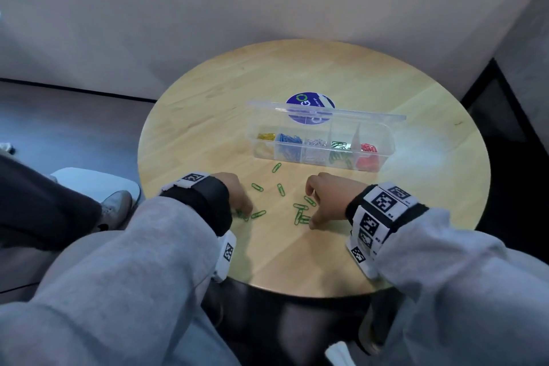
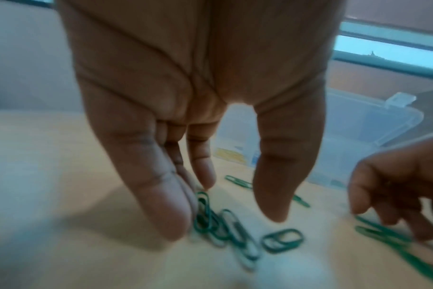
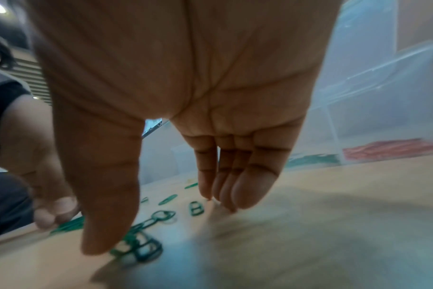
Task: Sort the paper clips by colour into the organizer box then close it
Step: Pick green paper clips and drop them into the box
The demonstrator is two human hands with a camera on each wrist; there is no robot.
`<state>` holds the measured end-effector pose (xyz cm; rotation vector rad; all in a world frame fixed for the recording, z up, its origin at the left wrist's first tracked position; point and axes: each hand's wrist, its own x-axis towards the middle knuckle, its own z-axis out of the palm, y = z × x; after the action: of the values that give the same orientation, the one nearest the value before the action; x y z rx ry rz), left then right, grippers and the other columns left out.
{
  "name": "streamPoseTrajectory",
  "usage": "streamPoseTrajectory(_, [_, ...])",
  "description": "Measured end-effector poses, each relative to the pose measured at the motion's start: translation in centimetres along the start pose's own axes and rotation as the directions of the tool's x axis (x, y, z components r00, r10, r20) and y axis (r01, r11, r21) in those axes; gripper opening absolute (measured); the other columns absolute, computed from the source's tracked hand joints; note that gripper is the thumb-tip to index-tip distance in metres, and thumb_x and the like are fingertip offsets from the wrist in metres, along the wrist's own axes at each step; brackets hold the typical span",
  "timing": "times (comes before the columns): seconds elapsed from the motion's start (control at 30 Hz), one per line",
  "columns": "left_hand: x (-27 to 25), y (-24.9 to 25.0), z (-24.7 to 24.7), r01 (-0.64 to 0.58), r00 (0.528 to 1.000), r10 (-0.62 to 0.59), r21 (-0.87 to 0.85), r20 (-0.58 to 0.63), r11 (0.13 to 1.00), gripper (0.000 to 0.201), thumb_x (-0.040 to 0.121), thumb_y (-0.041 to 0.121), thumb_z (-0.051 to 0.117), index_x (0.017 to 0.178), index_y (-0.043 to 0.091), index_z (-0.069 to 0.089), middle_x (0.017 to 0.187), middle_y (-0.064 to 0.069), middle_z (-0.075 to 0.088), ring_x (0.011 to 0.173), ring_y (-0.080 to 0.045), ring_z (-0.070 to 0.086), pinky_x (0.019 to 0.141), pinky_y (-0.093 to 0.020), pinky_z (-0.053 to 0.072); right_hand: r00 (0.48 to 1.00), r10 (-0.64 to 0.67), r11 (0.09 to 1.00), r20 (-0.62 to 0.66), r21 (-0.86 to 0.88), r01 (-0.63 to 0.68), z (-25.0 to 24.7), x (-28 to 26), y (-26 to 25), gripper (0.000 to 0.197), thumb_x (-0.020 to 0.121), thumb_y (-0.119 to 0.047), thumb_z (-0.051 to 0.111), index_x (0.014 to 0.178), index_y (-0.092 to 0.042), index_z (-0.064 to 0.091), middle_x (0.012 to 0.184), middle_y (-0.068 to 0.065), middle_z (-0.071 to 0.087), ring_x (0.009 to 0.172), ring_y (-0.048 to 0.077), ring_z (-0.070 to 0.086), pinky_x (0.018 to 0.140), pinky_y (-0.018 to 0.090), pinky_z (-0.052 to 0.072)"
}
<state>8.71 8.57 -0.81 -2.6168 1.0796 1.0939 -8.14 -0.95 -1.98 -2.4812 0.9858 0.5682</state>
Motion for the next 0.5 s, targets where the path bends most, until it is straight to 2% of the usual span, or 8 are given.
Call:
streamPoseTrajectory(0.07, [0.0,0.4,0.3,-0.038,0.999,0.038,-0.011,-0.012,0.999,0.026,0.074,0.019,0.073,0.098,0.011,0.064,0.087,-0.007,0.063,0.079,-0.021,0.059,0.079,-0.03,0.052,0.999,-0.036,0.999,0.005,-0.021,0.037,0.2,0.1,-0.4,0.059,0.07,-0.034,0.078,0.118,-0.017,0.048,0.117,0.002,0.05,0.098,0.021,0.055,0.086,0.035,0.05])
streamPoseTrajectory(0.13, [0.2,0.7,0.6,-0.067,0.997,0.067,0.0,-0.041,0.998,0.032,0.074,0.021,0.075,0.099,0.018,0.056,0.086,-0.001,0.06,0.077,-0.018,0.059,0.069,-0.024,0.049,0.998,-0.064,0.997,-0.006,-0.044,0.064,0.6,0.3,-0.6,0.056,0.072,-0.031,0.077,0.117,-0.016,0.048,0.117,0.003,0.05,0.101,0.022,0.055,0.086,0.036,0.05])
streamPoseTrajectory(0.2, [0.3,0.9,1.0,-0.081,0.994,0.085,0.055,-0.069,0.995,0.04,0.072,0.026,0.077,0.098,0.021,0.048,0.089,0.002,0.057,0.077,-0.017,0.055,0.062,-0.022,0.041,0.996,-0.084,0.995,-0.018,-0.053,0.083,0.9,0.4,-0.8,0.051,0.075,-0.029,0.074,0.116,-0.016,0.048,0.117,0.002,0.051,0.101,0.022,0.055,0.085,0.036,0.05])
streamPoseTrajectory(0.27, [0.4,1.2,1.3,-0.088,0.992,0.098,0.123,-0.082,0.989,0.045,0.07,0.029,0.078,0.099,0.02,0.045,0.095,0.001,0.055,0.084,-0.02,0.052,0.067,-0.024,0.039,0.995,-0.095,0.994,-0.029,-0.05,0.093,1.0,0.5,-0.9,0.044,0.078,-0.027,0.072,0.115,-0.017,0.05,0.115,0.002,0.052,0.096,0.02,0.053,0.083,0.033,0.049])
streamPoseTrajectory(0.4, [0.3,1.9,1.8,-0.1,0.991,0.116,0.191,-0.072,0.976,0.046,0.071,0.023,0.075,0.11,0.015,0.051,0.094,-0.001,0.056,0.083,-0.023,0.052,0.068,-0.027,0.039,0.993,-0.115,0.992,-0.033,-0.065,0.113,1.2,0.6,-1.1,0.034,0.081,-0.023,0.068,0.111,-0.017,0.053,0.113,0.002,0.055,0.087,0.017,0.046,0.076,0.029,0.042])
streamPoseTrajectory(0.5, [0.1,2.3,2.0,-0.115,0.989,0.131,0.203,-0.068,0.972,0.032,0.074,0.017,0.071,0.103,0.016,0.057,0.091,-0.001,0.058,0.081,-0.022,0.053,0.068,-0.026,0.04,0.992,-0.122,0.989,-0.017,-0.082,0.12,1.1,0.7,-1.3,0.025,0.083,-0.021,0.065,0.106,-0.016,0.057,0.111,0.004,0.058,0.089,0.019,0.05,0.076,0.029,0.043])
